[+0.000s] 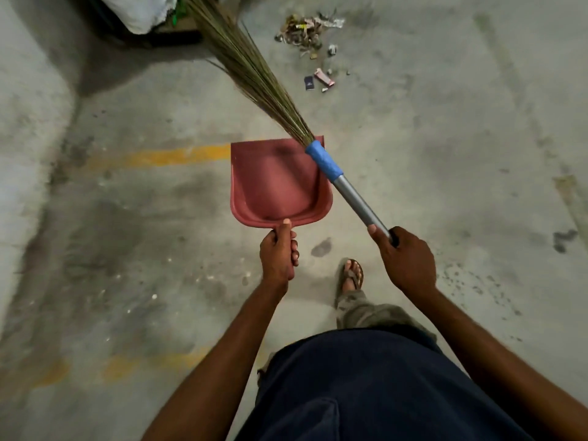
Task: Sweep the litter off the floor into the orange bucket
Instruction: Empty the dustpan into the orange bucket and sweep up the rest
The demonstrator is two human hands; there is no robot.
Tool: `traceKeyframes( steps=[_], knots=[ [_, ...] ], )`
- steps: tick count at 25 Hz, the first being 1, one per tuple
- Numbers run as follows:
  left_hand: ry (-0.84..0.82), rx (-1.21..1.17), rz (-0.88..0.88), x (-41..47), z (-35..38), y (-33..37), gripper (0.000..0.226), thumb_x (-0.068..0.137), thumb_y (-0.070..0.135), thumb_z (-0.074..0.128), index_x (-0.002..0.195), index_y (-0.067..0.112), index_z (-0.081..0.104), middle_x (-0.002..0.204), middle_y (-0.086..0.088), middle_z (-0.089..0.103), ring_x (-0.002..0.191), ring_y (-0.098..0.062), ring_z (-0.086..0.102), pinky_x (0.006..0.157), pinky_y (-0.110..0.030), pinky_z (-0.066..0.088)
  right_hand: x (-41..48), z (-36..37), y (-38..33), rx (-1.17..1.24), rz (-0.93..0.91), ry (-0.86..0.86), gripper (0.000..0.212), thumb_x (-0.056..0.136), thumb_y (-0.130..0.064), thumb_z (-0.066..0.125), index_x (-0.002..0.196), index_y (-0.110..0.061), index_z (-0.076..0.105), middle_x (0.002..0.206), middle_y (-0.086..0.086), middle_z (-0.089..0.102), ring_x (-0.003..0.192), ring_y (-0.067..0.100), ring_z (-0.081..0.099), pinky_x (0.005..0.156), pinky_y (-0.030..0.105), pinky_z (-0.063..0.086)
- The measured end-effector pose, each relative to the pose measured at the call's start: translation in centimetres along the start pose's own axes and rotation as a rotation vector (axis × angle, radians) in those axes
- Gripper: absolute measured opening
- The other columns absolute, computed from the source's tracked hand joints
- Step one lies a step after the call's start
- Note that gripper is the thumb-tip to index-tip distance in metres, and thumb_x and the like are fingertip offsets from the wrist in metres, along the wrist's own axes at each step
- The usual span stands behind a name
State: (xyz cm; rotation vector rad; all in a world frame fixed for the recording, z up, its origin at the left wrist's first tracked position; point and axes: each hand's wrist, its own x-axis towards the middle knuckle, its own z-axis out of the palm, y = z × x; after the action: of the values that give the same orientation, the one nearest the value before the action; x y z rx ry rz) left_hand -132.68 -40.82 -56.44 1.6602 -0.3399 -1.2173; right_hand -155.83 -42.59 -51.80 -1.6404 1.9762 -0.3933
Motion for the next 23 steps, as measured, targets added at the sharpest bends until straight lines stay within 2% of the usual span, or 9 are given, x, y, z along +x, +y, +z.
traceKeyframes(
  steps=[8, 16, 23],
  knots=[
    [0.082, 0.006, 0.034, 14.5, 13.2, 11.4, 0.035, 0.105, 0.036, 0.059, 0.082, 0.010, 0.057, 0.057, 0.000, 0.048, 0.039, -0.009, 0.040, 0.037, -0.020, 0.033, 22.3, -6.1, -3.6, -0.010, -0.035, -0.017, 0.065, 0.093, -0.077, 0.038, 0.069, -0.018, 0.049, 0.059, 0.001, 0.056, 0.054, 0.020, 0.054, 0.049, 0.030, 0.032],
    [0.097, 0.063, 0.012, 31.2, 20.2, 20.1, 0.038, 0.103, 0.039, 0.061, 0.081, 0.009, 0.059, 0.057, 0.000, 0.051, 0.041, -0.011, 0.043, 0.039, -0.022, 0.036, 40.9, -4.7, -9.2, 0.005, 0.008, -0.055, 0.069, 0.092, -0.080, 0.037, 0.069, -0.016, 0.050, 0.061, 0.001, 0.056, 0.056, 0.021, 0.055, 0.051, 0.031, 0.035],
    [0.065, 0.143, -0.062, 45.0, 25.4, 27.1, 0.041, 0.099, 0.042, 0.066, 0.079, 0.006, 0.063, 0.060, -0.004, 0.056, 0.042, -0.013, 0.045, 0.040, -0.023, 0.038, 55.9, -5.2, -13.5, -0.028, 0.132, -0.074, 0.077, 0.090, -0.084, 0.035, 0.069, -0.012, 0.053, 0.063, 0.005, 0.059, 0.059, 0.025, 0.058, 0.055, 0.034, 0.043]
  ],
)
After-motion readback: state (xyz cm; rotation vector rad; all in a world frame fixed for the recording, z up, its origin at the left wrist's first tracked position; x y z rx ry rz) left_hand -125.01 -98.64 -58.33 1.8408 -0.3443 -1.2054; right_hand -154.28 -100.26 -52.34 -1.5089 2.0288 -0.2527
